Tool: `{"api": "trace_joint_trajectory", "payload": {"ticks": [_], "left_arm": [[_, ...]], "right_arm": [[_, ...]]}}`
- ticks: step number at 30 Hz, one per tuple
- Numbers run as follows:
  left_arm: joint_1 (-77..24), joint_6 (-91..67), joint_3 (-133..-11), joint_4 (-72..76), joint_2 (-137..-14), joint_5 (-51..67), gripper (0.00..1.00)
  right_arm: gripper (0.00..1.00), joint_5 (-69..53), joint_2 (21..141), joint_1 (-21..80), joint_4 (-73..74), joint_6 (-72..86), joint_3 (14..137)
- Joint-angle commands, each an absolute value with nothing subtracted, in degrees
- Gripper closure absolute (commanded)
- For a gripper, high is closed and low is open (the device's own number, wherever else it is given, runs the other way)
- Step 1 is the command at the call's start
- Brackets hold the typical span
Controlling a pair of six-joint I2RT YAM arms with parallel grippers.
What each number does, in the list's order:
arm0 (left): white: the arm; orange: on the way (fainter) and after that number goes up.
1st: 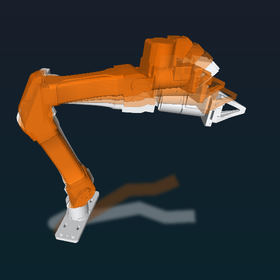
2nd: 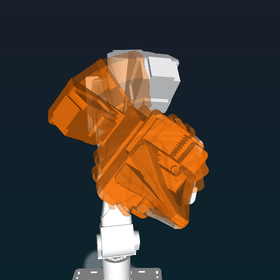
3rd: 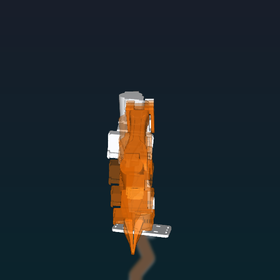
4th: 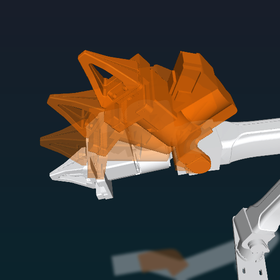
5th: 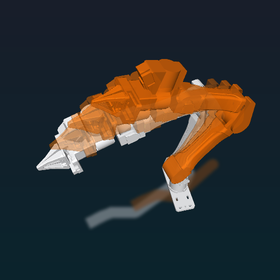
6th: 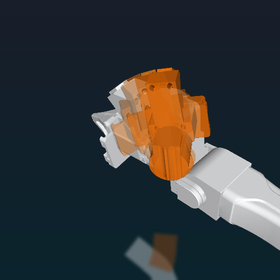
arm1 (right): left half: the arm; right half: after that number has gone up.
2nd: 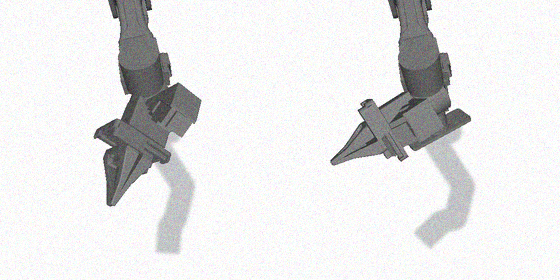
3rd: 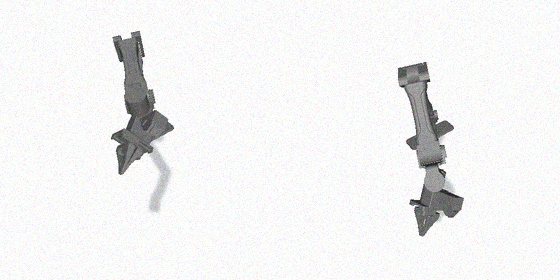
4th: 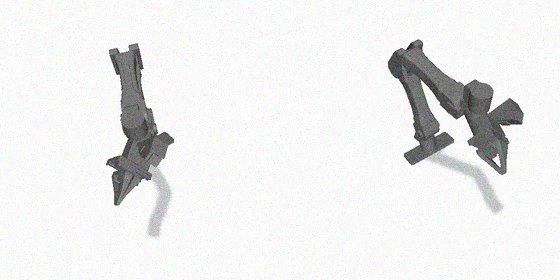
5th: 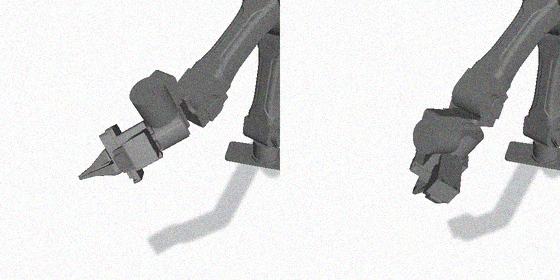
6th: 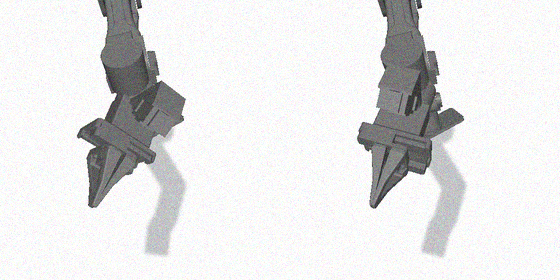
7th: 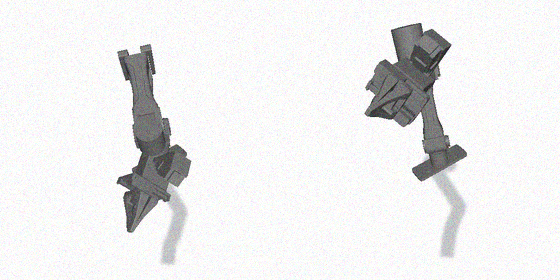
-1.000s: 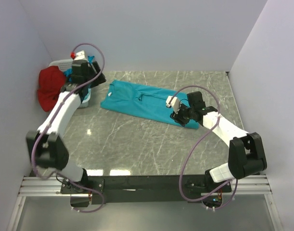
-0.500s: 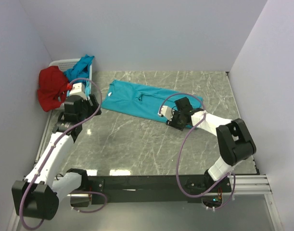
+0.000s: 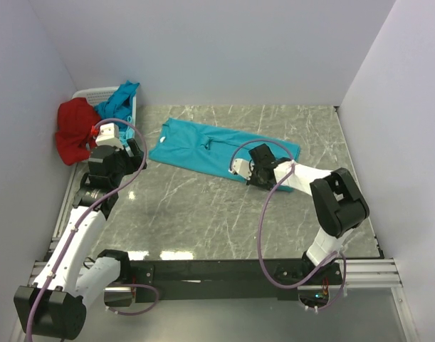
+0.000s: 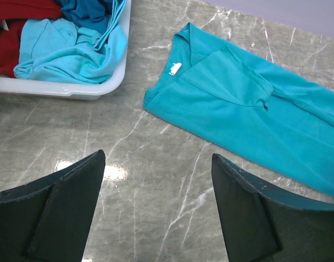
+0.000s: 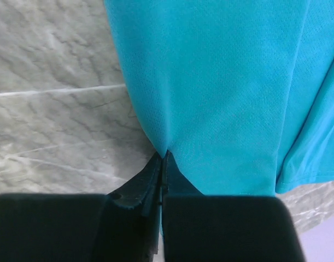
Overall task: Fold and stack the t-shirts
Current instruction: Fold the tshirt
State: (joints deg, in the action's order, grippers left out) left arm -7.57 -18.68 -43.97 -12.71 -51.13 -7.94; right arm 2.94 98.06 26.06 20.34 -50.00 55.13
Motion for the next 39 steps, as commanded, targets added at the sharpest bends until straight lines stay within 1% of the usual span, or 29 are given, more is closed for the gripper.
{"api": "trace_joint_trajectory", "payload": {"ticks": [1, 5, 8, 9, 12, 13, 14, 15, 17, 18, 20, 21, 22, 23, 25, 26, 28, 29, 31, 32, 34, 35, 39], "left_arm": [[-7.56, -17.58, -44.21, -10.46, -49.75, -8.44, 0.16], [-7.56, -17.67, -44.3, -10.46, -49.66, -7.82, 0.16], [-7.47, -17.67, -44.21, -10.2, -49.48, -6.95, 0.16], [-7.56, -17.75, -44.3, -10.2, -49.48, -6.51, 0.16], [-7.56, -17.84, -44.3, -10.28, -49.74, -5.8, 0.16], [-7.56, -17.75, -44.38, -10.2, -49.75, -5.63, 0.16], [-7.47, -17.75, -44.38, -10.28, -49.83, -5.63, 0.16], [-7.47, -17.67, -44.38, -10.37, -49.92, -5.62, 0.16], [-7.47, -17.67, -44.3, -10.37, -50.01, -5.45, 0.16], [-7.56, -17.58, -44.3, -10.37, -50.01, -5.36, 0.16], [-7.56, -17.49, -44.21, -10.37, -50.01, -5.27, 0.16], [-7.47, -17.4, -44.21, -10.28, -50.1, -5.27, 0.16], [-7.56, -17.4, -44.3, -10.28, -50.18, -5.27, 0.16], [-7.47, -17.32, -44.38, -10.28, -50.27, -5.36, 0.16], [-7.47, -17.23, -44.3, -10.28, -50.54, -5.36, 0.16], [-7.47, -17.05, -44.38, -10.37, -50.71, -5.27, 0.16], [-7.47, -16.88, -44.47, -10.46, -51.15, -4.92, 0.16], [-7.47, -16.79, -44.47, -10.46, -51.33, -4.92, 0.16], [-7.47, -16.7, -44.65, -10.46, -51.68, -4.66, 0.17], [-7.47, -16.61, -44.65, -10.46, -51.77, -4.57, 0.17], [-7.47, -16.44, -44.74, -10.37, -52.12, -4.4, 0.17], [-7.47, -16.35, -44.74, -10.46, -52.21, -4.39, 0.17], [-7.38, -16.17, -45.09, -10.28, -53.08, -3.78, 0.17]], "right_arm": [[1.0, 5.18, 98.53, 27.77, 23.9, -49.13, 56.95], [1.0, 4.4, 95.99, 30.67, 28.29, -48.6, 55.03], [1.0, 1.42, 91.25, 37.33, 32.68, -46.33, 50.55], [1.0, 0.71, 90.45, 41.88, 33.83, -44.32, 49.75], [1.0, -3.24, 88.07, 51.2, 37.17, -40.36, 47.73], [0.95, -5.95, 87.46, 52.72, 37.79, -39.73, 47.72], [0.78, -7.28, 86.41, 54.04, 38.49, -39.2, 48.77], [0.67, -8.34, 86.05, 54.84, 39.54, -39.2, 49.74], [0.53, -9.84, 85.17, 55.19, 43.06, -39.37, 53.94], [0.52, -9.23, 84.56, 54.93, 43.5, -39.46, 55.1], [0.47, -9.14, 82.54, 51.96, 43.16, -40.25, 58.77], [0.46, -10.71, 82.53, 50.2, 43.07, -40.69, 60.45], [0.46, -12.64, 82.96, 45.05, 43.33, -40.69, 62.56], [0.46, -17.18, 84.97, 42.39, 43.5, -40.17, 67.1], [0.46, -21.34, 87.88, 36.5, 41.41, -37.81, 71.35], [0.46, -23.53, 91.81, 30.99, 40.09, -36.05, 75.2], [0.46, -27.68, 97.0, 26.74, 37.1, -27.55, 79.87], [0.46, -28.21, 103.38, 23.24, 37.26, -21.07, 86.24], [0.46, -31.37, 109.66, 20.49, 38.14, -15.85, 92.34], [0.46, -31.46, 114.82, 19.43, 37.8, -9.73, 97.25], [0.46, -31.29, 119.86, 17.32, 38.84, -5.47, 102.63], [0.46, -31.29, 124.15, 16.79, 39.28, -1.71, 107.44], [0.46, -30.67, 130.51, 15.12, 38.16, 4.12, 113.29]]}}
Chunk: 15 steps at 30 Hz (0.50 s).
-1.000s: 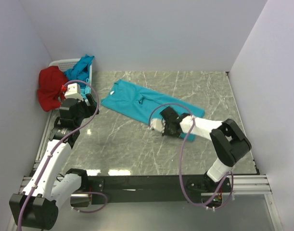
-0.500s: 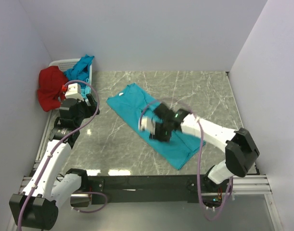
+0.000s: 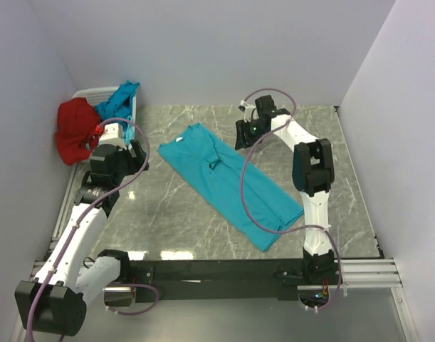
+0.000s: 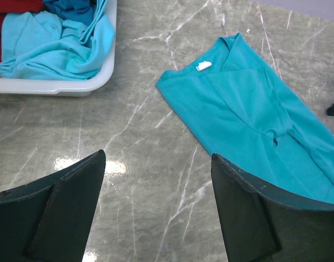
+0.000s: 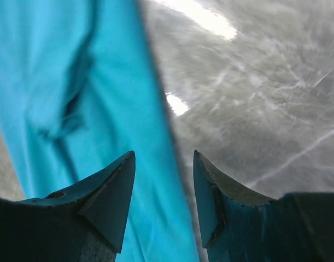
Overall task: Fold and stack the t-shirts
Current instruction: Fold the tshirt
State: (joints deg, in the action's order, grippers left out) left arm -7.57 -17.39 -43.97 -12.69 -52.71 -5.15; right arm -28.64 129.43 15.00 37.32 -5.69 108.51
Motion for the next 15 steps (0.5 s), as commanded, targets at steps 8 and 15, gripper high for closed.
{"api": "trace_joint_trajectory", "payload": {"ticks": [8, 15], "left_arm": [[-7.21, -16.08, -45.79, -10.11, -54.84, -1.32, 0.18], [-7.03, -16.26, -45.79, -9.93, -54.76, -0.53, 0.18]], "right_arm": [[0.48, -32.96, 138.51, 15.03, 40.61, 5.89, 116.9], [0.54, -36.56, 140.71, 15.2, 41.04, 6.59, 116.37]]}}
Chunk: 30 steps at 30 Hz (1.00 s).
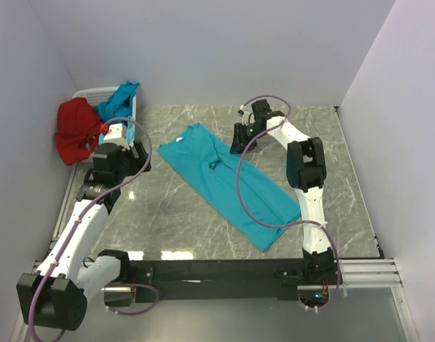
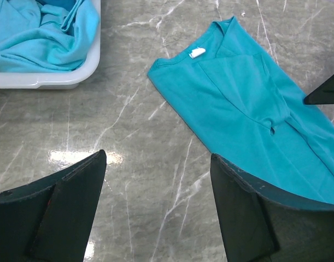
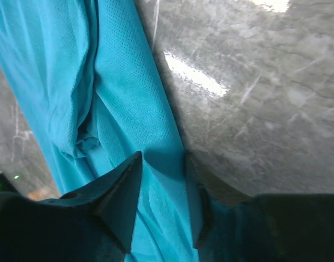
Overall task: Fold and stack the t-shirts
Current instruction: Fold the tshirt
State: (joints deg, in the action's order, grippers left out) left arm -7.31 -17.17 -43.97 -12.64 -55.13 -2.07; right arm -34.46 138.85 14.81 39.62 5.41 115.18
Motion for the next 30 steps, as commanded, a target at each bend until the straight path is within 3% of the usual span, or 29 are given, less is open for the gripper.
{"api": "trace_joint_trajectory", "payload": {"ticks": [1, 5, 8, 9, 22, 23, 25, 26, 30], "left_arm": [[-7.03, -16.17, -45.79, -9.84, -54.76, -0.53, 0.18], [-7.03, -16.26, -45.79, -9.84, -54.76, -0.44, 0.18], [-6.94, -16.26, -45.79, -9.93, -54.84, -0.44, 0.18], [-7.03, -16.26, -45.7, -10.02, -54.76, -0.44, 0.18], [-6.94, -16.26, -45.7, -9.93, -55.55, 0.88, 0.17], [-6.86, -16.43, -45.62, -9.76, -55.72, 1.05, 0.16], [-6.59, -17.13, -45.27, -9.84, -56.33, 1.06, 0.01], [-6.33, -18.18, -45.26, -10.28, -56.86, 1.49, 0.01], [-5.45, -17.67, -45.97, -8.54, -60.2, 15.58, 0.0]], "right_arm": [[0.57, -36.91, 140.89, 15.21, 41.13, 6.68, 116.54], [0.77, -36.91, 141.42, 15.21, 40.26, 8.43, 117.33], [0.98, -35.95, 140.63, 14.94, 38.76, 9.66, 116.81], [1.0, -35.6, 140.36, 14.77, 37.89, 10.02, 116.55], [1.0, -29.8, 134.74, 1.59, 34.1, 14.76, 111.63], [1.0, -29.53, 134.56, 0.71, 34.01, 15.03, 111.19], [1.0, -29.62, 133.69, -2.71, 33.75, 15.55, 109.96], [0.99, -29.71, 133.25, -3.68, 33.75, 15.99, 109.52], [0.83, -29.8, 131.4, -6.06, 36.64, 13.1, 108.81]]}}
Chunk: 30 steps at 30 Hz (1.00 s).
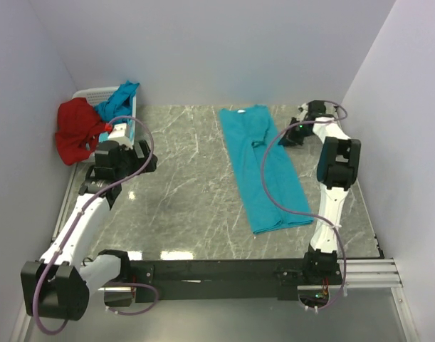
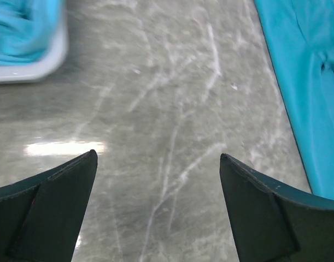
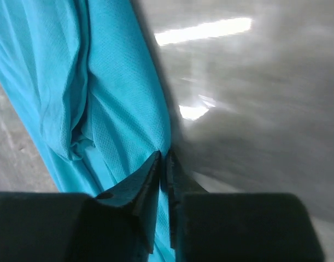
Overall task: Fold and stack the t-shirts
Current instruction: Fold the tshirt
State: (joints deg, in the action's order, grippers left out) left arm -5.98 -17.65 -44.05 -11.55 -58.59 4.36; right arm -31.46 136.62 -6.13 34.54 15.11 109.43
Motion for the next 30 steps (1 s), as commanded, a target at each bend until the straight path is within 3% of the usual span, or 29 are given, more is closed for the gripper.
{"api": "trace_joint_trajectory", "payload": {"ticks": [1, 3, 4, 6, 7, 13, 18, 21, 22, 30], "left_arm": [[-5.45, -17.23, -45.79, -7.74, -60.55, 18.34, 0.01], [-5.54, -16.79, -45.0, -4.42, -62.22, 24.93, 0.01], [-6.58, -17.14, -45.0, -3.52, -63.1, 30.01, 0.01], [-10.44, -15.74, -46.31, -3.43, -66.0, 31.03, 0.0], [-16.72, -12.17, -47.1, -4.99, -66.88, 29.46, 0.01], [-40.74, 8.12, -46.59, -1.52, -72.68, 22.94, 0.05], [-50.7, 22.05, -42.89, 6.58, -75.49, 21.45, 0.07], [-55.8, 26.45, -44.38, 8.87, -79.27, 19.96, 0.08], [-58.07, 28.46, -44.91, 8.96, -80.5, 18.56, 0.09], [-67.67, 34.54, -49.39, 10.72, -93.86, 10.64, 0.14]], "right_arm": [[0.8, -29.1, 129.92, -6.41, 37.09, 11.36, 108.2], [0.78, -27.52, 127.89, -6.85, 37.44, 9.5, 106.71], [0.7, -26.64, 125.1, -7.12, 37.27, 8.36, 104.79], [0.65, -24.52, 121.92, -7.56, 36.57, 4.15, 102.49], [0.57, -24.7, 118.51, -7.82, 36.65, 1.17, 100.04], [0.54, -32.77, 100.16, -8.09, 34.37, -11.84, 86.61], [0.54, -40.07, 83.7, -8.26, 27.01, -18.18, 74.47], [0.36, -46.13, 73.59, -8.61, 19.11, -20.39, 64.98], [0.22, -47.53, 70.35, -9.05, 17.85, -20.65, 61.47], [0.21, -63.45, 67.5, -14.5, 23.91, -24.26, 61.79]]}}
